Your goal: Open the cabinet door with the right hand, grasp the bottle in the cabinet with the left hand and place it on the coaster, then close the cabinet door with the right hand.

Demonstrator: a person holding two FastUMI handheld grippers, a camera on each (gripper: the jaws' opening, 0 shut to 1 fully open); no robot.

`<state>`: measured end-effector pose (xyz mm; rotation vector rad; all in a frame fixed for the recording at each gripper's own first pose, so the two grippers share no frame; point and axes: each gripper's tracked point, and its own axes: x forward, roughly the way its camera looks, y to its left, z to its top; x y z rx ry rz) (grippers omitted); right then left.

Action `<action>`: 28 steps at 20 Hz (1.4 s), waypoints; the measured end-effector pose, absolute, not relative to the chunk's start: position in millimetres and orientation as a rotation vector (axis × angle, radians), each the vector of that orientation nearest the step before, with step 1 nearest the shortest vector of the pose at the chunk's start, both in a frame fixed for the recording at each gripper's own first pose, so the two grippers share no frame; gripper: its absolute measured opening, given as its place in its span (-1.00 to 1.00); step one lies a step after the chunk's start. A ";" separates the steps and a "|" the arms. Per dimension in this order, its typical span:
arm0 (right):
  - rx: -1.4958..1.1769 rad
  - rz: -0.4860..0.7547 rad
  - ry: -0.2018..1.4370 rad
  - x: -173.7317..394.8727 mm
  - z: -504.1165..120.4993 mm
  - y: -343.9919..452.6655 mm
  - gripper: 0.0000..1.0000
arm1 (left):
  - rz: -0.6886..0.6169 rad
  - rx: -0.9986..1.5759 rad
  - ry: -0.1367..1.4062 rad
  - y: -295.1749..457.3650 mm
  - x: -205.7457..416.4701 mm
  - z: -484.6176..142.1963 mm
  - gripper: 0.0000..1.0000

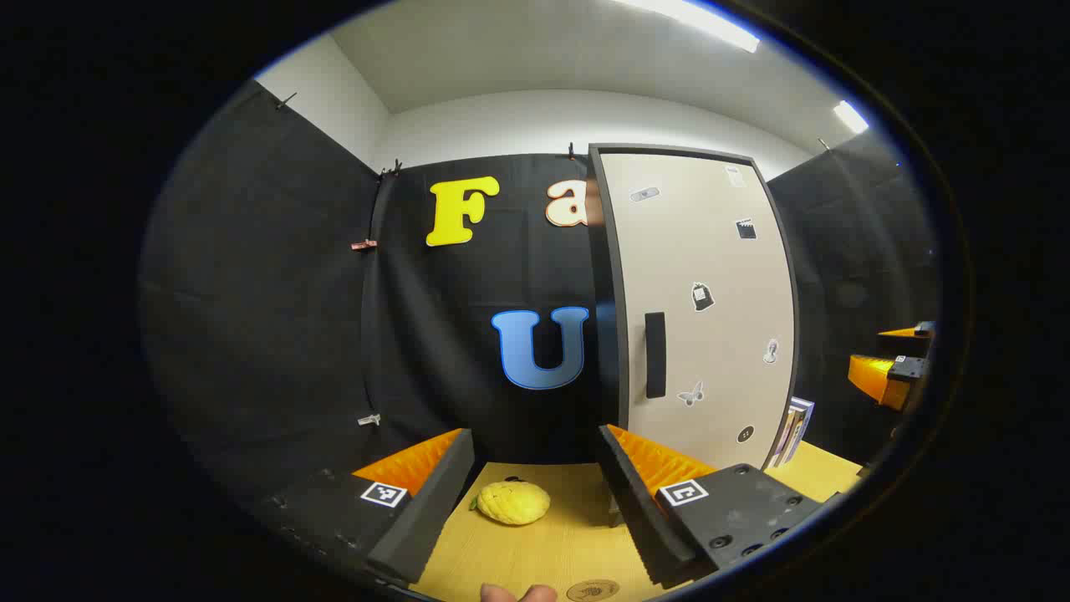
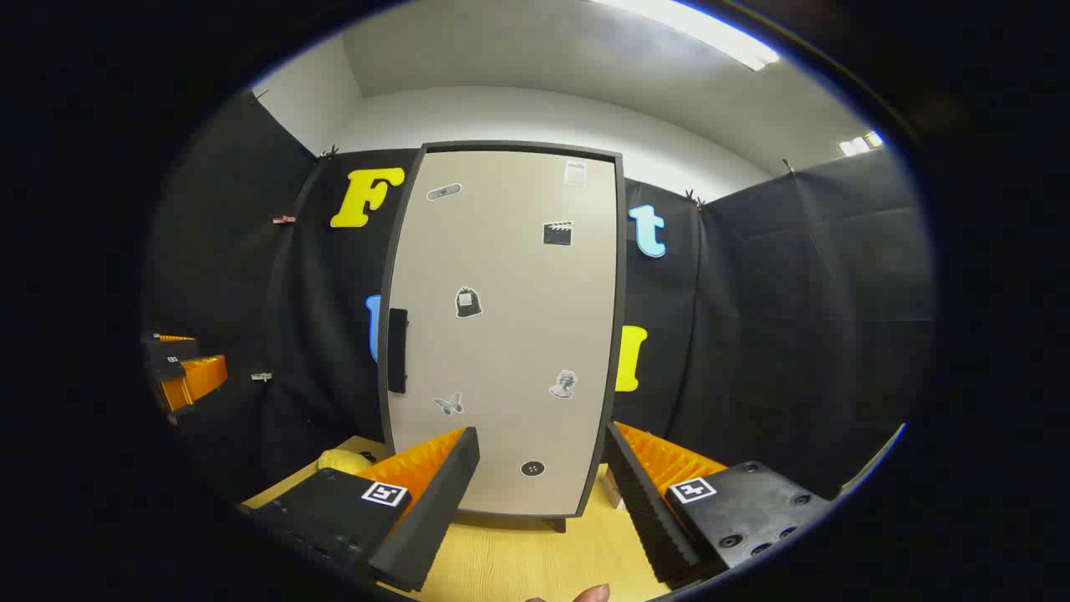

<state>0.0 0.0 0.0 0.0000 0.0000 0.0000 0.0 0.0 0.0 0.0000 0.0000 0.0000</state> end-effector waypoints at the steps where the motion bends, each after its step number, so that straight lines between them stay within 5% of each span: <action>1: 0.002 0.000 -0.002 -0.4 0.8 0.1 0.95 | 0.000 -0.001 -0.001 1.4 0.1 -0.2 0.87; 28: 0.046 -0.006 -0.026 22.7 21.2 12.4 0.94 | -0.031 -0.030 0.018 4.7 26.9 -6.9 0.88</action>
